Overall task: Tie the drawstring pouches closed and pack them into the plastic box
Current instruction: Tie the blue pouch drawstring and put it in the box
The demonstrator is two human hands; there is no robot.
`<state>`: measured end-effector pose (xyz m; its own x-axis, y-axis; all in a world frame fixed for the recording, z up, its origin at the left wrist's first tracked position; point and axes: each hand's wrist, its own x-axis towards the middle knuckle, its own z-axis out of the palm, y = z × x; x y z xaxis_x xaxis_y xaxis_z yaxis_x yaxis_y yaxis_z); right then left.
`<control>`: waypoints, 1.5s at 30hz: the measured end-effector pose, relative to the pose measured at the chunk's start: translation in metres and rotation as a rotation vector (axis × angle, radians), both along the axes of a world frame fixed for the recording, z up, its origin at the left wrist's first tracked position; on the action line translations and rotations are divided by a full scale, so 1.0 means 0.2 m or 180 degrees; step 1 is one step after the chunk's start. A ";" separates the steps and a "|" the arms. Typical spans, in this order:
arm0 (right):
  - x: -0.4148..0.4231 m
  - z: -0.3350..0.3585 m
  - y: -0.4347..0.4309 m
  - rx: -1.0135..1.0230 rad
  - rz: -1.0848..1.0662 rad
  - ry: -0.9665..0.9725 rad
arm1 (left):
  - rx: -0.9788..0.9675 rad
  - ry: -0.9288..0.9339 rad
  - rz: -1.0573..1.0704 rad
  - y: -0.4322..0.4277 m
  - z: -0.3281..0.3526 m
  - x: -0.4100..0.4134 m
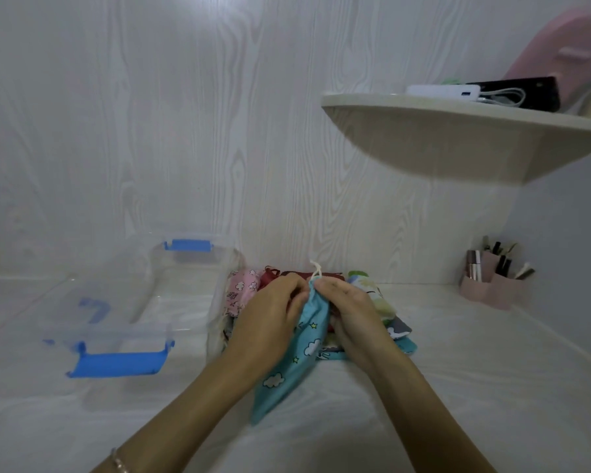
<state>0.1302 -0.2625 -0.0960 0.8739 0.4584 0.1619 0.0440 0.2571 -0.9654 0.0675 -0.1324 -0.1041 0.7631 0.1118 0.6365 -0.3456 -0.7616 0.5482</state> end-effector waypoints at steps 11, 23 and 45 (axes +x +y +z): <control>0.06 0.02 -0.12 0.0913 0.0133 0.1171 | 0.1538 0.0199 0.0864 0.03 -0.01 -0.03; 0.29 -0.06 -0.31 0.1261 -0.0987 0.0772 | 0.0519 0.0151 0.0640 0.04 0.03 -0.07; 0.12 0.04 -0.18 -0.0817 0.0955 -0.0062 | 0.0556 0.0151 0.0573 -0.08 0.14 0.15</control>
